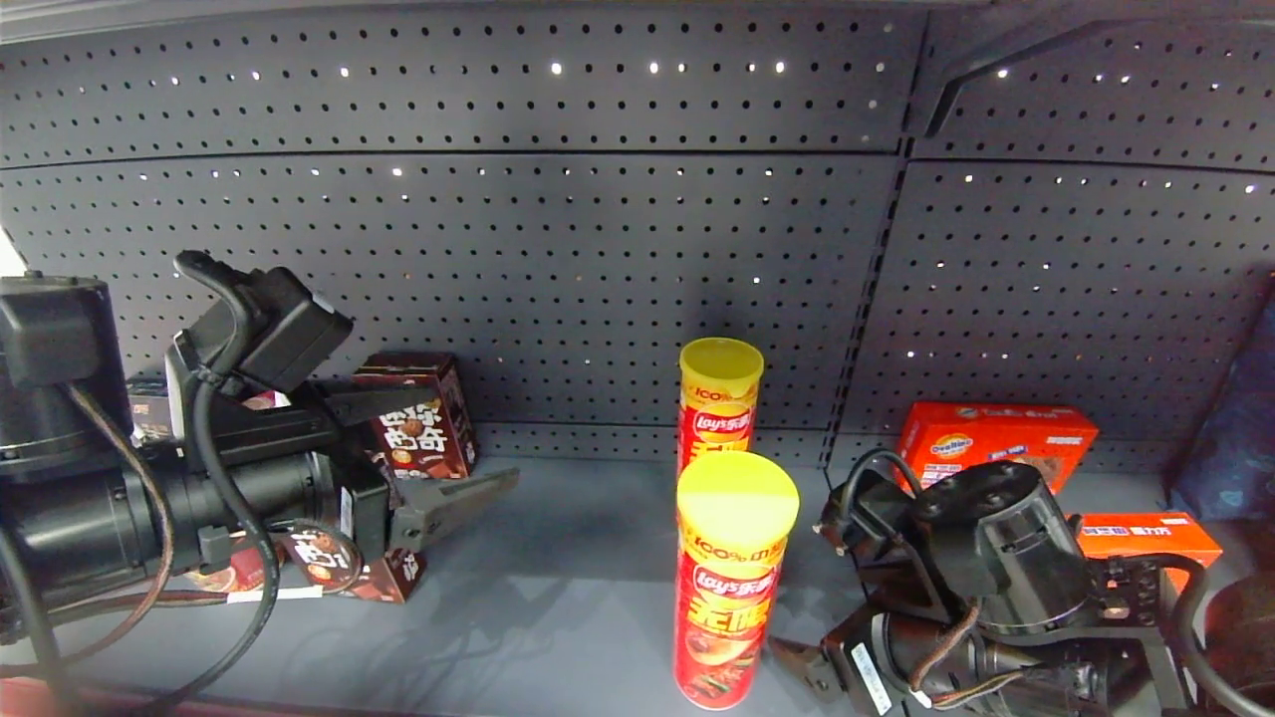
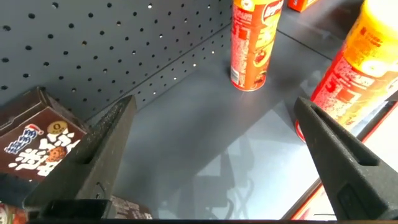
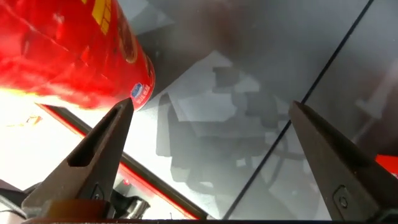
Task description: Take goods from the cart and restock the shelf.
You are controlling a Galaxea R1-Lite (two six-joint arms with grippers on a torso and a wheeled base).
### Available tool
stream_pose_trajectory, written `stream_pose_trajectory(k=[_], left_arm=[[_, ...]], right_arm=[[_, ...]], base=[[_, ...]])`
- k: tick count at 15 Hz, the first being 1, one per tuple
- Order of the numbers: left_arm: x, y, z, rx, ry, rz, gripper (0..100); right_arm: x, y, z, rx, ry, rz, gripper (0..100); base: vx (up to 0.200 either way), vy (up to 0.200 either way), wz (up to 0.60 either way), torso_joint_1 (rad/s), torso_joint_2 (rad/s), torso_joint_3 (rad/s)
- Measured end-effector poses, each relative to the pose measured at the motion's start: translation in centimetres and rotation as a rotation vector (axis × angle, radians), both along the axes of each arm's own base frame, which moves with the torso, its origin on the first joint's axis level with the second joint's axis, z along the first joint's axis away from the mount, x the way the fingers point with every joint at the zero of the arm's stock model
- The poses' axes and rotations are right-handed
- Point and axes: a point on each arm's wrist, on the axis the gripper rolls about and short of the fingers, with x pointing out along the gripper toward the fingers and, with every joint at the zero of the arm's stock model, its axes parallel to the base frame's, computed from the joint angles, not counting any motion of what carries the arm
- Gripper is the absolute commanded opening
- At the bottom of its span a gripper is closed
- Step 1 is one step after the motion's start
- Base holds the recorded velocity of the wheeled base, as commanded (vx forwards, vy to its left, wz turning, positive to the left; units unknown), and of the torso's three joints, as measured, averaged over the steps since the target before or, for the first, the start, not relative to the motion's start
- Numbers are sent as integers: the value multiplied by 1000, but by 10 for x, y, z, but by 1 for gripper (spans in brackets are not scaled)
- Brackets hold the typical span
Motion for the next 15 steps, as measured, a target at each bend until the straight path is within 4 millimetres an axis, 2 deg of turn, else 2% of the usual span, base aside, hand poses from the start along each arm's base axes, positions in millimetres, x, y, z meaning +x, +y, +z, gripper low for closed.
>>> stream_pose_trajectory(k=[2, 5, 8, 11, 13, 15], left_arm=[[-4, 2, 4, -2, -19, 6, 100], [-18, 8, 14, -5, -66, 62, 100], [-46, 25, 15, -21, -102, 134, 100], [-86, 48, 4, -34, -148, 247, 100], [-117, 60, -10, -35, -180, 362, 100], [-144, 67, -28, -22, -183, 465, 100]], right_arm=[[-3, -4, 7, 20, -19, -3, 100], [-12, -14, 31, 84, -92, -16, 100], [-25, -38, 58, 153, -184, -71, 100], [-36, -80, 73, 198, -265, -199, 100], [-45, -116, 77, 206, -323, -347, 100], [-62, -149, 77, 196, -368, -506, 100]], base=[[0, 0, 0, 0, 0, 0], [0, 0, 0, 0, 0, 0], [0, 0, 0, 0, 0, 0], [0, 0, 0, 0, 0, 0], [0, 0, 0, 0, 0, 0], [0, 0, 0, 0, 0, 0]])
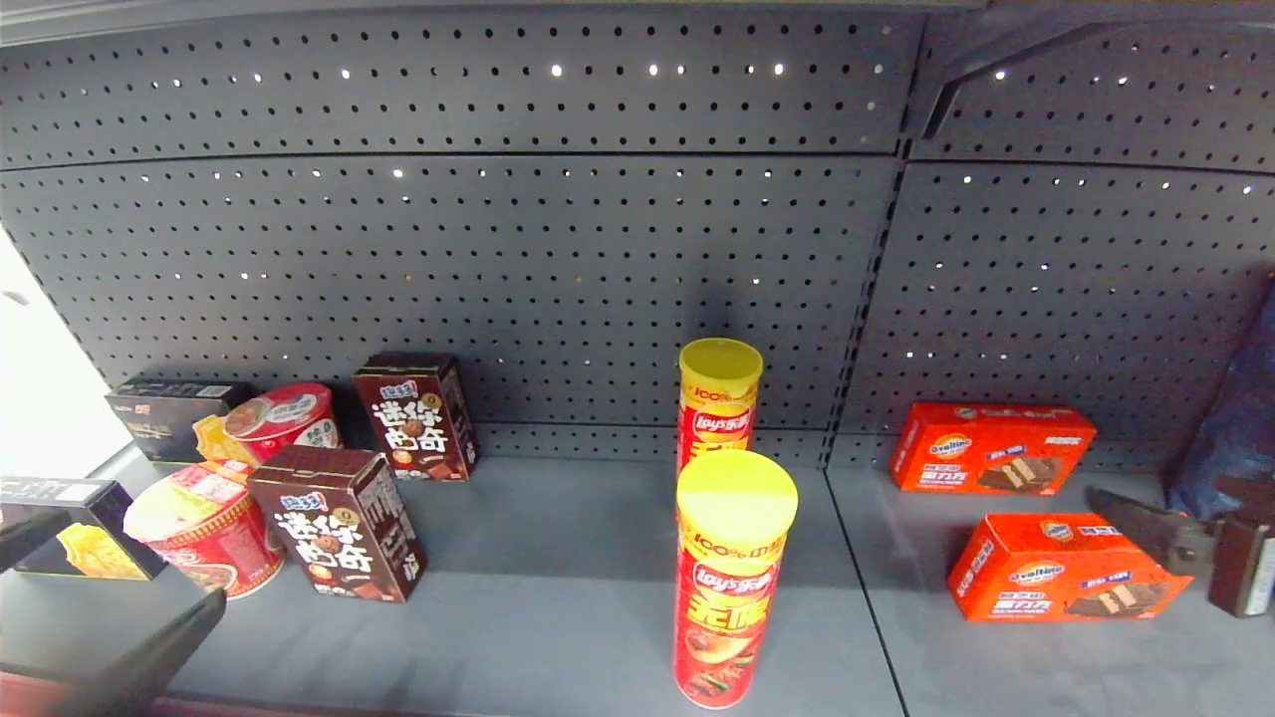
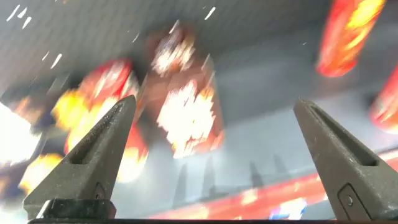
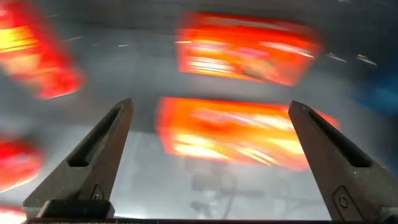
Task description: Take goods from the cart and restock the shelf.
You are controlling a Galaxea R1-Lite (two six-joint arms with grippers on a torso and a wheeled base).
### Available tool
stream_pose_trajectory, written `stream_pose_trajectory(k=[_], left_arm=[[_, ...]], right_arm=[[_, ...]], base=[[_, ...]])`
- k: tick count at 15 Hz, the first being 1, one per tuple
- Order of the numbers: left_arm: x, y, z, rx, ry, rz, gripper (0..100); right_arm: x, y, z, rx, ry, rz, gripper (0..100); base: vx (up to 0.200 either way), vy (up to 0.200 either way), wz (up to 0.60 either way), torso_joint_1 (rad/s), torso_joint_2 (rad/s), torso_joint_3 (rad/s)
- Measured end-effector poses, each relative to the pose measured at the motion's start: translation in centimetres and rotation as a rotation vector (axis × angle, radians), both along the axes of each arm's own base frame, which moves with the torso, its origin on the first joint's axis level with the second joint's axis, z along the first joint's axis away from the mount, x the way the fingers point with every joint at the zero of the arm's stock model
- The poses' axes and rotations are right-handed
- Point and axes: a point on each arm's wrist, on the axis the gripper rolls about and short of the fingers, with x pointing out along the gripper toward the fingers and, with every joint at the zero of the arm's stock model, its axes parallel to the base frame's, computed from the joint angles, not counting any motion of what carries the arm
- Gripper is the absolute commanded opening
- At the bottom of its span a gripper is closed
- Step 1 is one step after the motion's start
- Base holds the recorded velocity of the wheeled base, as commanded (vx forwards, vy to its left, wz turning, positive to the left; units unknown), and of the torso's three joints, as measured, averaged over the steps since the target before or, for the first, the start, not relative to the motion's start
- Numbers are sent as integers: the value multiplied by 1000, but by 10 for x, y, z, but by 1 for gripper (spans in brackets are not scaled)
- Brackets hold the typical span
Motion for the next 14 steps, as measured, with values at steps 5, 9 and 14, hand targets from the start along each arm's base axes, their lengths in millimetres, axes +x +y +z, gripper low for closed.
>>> stream_pose_trajectory(k=[5, 9, 14], left_arm=[[-61, 12, -41, 26, 71, 149, 100], [-85, 14, -72, 18, 4, 213, 100], [-80, 13, -99, -66, -43, 226, 100]], right_arm=[[-80, -44, -28, -5, 28, -353, 100], [-129, -40, -65, 12, -57, -386, 100], [-136, -34, -114, -55, -199, -200, 100]], base=[[0, 0, 0, 0, 0, 0], [0, 0, 0, 0, 0, 0], [0, 0, 0, 0, 0, 0]])
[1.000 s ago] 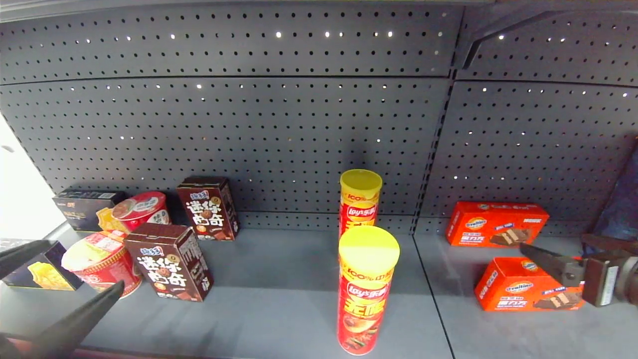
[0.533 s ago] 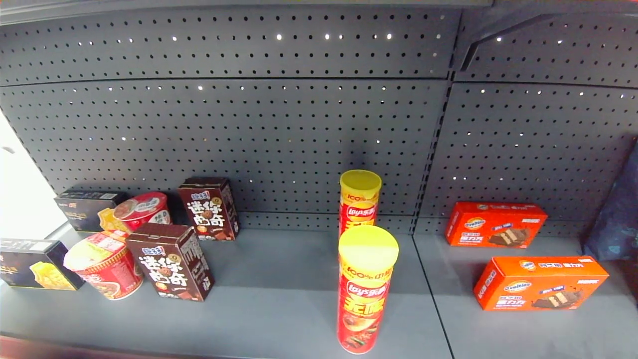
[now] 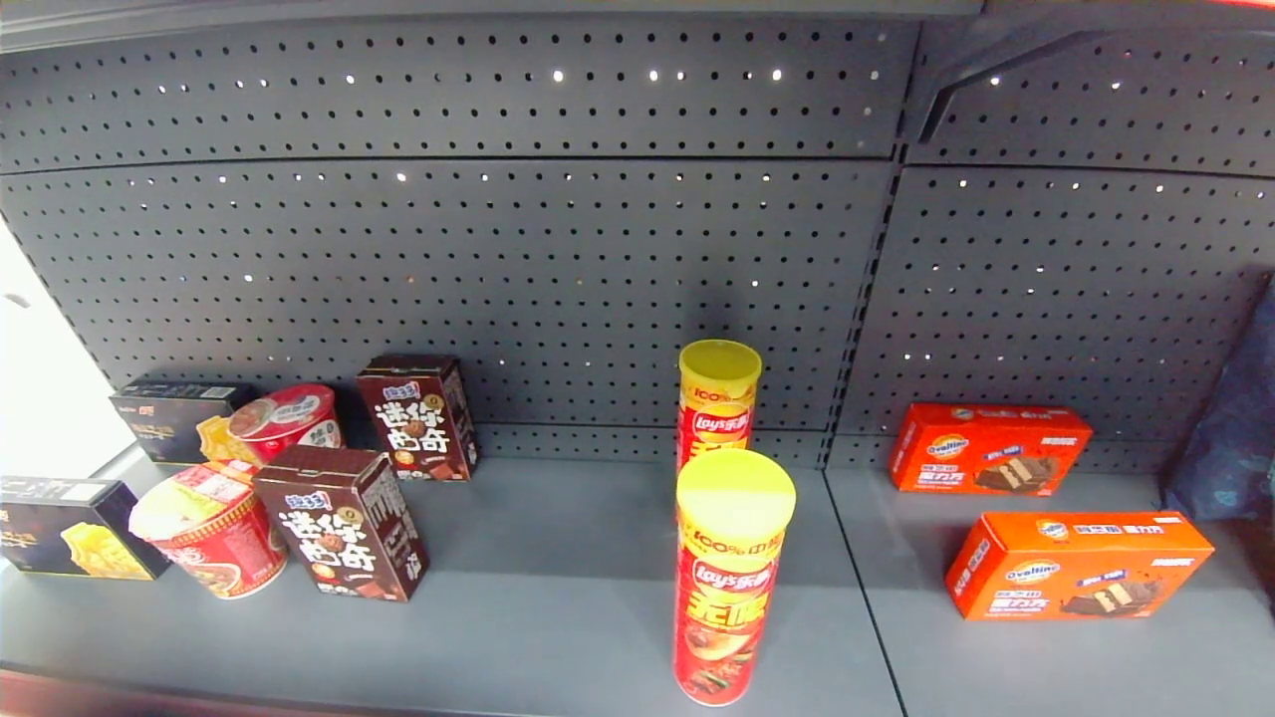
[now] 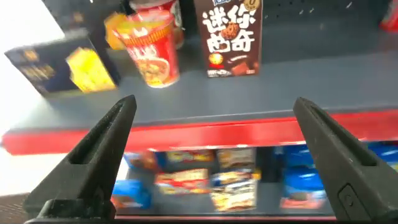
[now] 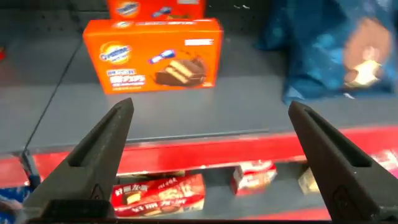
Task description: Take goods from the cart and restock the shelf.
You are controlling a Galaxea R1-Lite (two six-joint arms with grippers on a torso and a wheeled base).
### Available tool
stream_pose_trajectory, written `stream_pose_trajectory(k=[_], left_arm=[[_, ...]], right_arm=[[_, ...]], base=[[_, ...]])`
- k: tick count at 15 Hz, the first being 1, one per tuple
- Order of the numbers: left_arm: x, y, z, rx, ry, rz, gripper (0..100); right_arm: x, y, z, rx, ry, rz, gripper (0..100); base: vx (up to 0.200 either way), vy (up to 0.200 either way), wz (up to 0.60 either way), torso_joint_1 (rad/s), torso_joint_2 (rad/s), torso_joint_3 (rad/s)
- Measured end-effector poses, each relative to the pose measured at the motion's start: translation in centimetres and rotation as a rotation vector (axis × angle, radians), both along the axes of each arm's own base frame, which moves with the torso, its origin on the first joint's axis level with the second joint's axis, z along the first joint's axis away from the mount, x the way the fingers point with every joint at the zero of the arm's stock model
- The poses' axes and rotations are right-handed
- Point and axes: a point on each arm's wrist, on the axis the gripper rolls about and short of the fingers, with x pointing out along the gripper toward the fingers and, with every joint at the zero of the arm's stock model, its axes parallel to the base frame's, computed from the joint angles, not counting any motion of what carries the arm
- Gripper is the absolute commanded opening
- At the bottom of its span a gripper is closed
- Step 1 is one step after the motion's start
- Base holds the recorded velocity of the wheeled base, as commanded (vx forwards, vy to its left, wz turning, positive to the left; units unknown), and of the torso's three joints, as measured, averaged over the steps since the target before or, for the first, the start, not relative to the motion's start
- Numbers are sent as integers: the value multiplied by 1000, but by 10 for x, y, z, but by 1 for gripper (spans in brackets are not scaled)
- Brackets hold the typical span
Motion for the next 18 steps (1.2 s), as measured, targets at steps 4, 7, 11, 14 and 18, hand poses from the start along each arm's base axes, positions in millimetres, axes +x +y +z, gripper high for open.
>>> stream_pose_trajectory(k=[4, 7, 11, 14, 18], left_arm=[[0, -2, -3, -16, 4, -103, 100], [0, -3, -3, -24, 3, -122, 100], [0, -4, -3, -24, 2, -155, 100], [0, -4, -3, -24, 2, -158, 100], [0, -4, -3, -48, 4, -157, 100]], right_arm=[[1, 1, -12, -30, 4, 36, 100], [0, 1, -13, -6, -2, 39, 100], [1, 2, -13, 1, -4, 99, 100], [1, 3, -13, 1, -3, 135, 100], [0, 3, -13, 3, -2, 146, 100]], base=[[0, 0, 0, 0, 0, 0], [0, 0, -400, 2, 2, 2], [0, 0, 0, 0, 0, 0], [0, 0, 0, 0, 0, 0], [0, 0, 0, 0, 0, 0]])
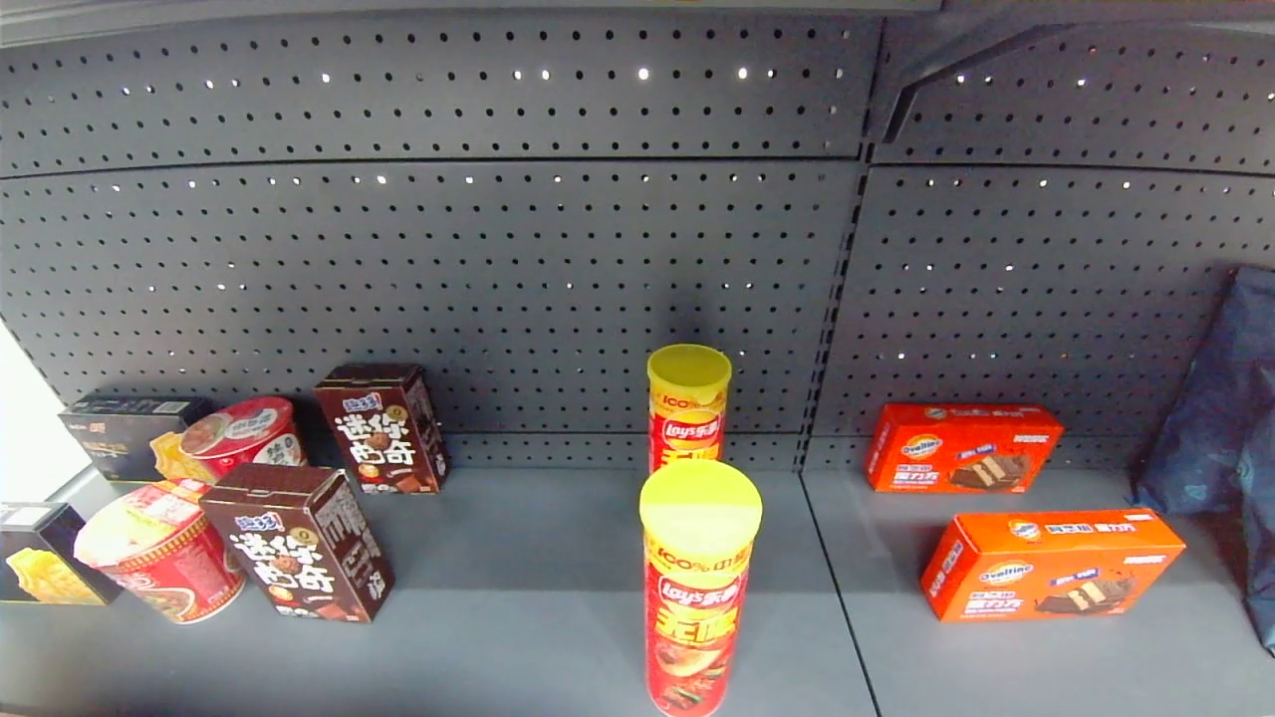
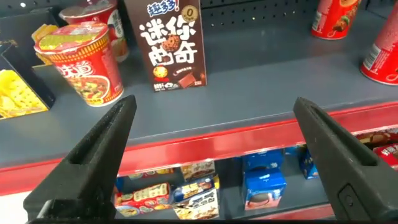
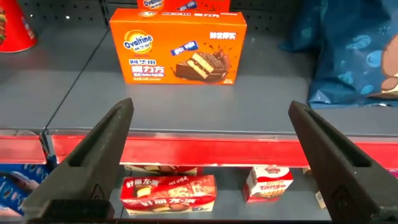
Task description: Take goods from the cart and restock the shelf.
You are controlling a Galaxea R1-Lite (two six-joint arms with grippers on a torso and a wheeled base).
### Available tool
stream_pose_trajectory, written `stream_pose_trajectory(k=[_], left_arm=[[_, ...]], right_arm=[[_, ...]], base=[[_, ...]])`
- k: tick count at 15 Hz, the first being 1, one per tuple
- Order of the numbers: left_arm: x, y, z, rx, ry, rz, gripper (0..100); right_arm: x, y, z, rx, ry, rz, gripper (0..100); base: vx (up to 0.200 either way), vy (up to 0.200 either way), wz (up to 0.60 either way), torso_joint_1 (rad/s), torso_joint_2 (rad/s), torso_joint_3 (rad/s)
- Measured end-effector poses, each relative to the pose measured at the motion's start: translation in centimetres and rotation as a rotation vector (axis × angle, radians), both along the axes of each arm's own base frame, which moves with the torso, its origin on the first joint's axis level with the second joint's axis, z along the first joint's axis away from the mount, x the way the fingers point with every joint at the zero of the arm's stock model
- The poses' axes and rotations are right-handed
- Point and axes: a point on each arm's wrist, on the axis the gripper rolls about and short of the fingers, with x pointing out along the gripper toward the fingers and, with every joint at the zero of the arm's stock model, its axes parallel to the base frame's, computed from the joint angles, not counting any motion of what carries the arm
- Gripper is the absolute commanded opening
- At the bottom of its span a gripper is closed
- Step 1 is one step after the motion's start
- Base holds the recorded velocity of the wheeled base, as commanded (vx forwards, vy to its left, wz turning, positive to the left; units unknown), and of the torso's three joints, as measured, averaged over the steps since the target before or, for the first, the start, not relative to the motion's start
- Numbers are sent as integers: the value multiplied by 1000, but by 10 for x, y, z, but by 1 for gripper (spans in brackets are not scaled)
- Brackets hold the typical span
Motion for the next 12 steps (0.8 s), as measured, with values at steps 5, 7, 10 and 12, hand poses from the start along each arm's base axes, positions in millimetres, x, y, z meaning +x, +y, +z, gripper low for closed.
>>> stream_pose_trajectory(k=[5, 7, 10, 12], left_arm=[[0, 0, 0, 1, 1, 4, 100], [0, 0, 0, 10, -1, 22, 100], [1, 4, 0, 10, -3, 169, 100], [1, 4, 0, 18, -4, 177, 100]], right_arm=[[0, 0, 0, 3, 1, -5, 100], [0, 0, 0, 1, 1, -18, 100], [0, -2, 0, -1, 1, -99, 100], [0, -2, 0, -1, -1, -106, 100]], base=[[0, 0, 0, 0, 0, 0], [0, 0, 0, 0, 0, 0], [0, 0, 0, 0, 0, 0], [0, 0, 0, 0, 0, 0]])
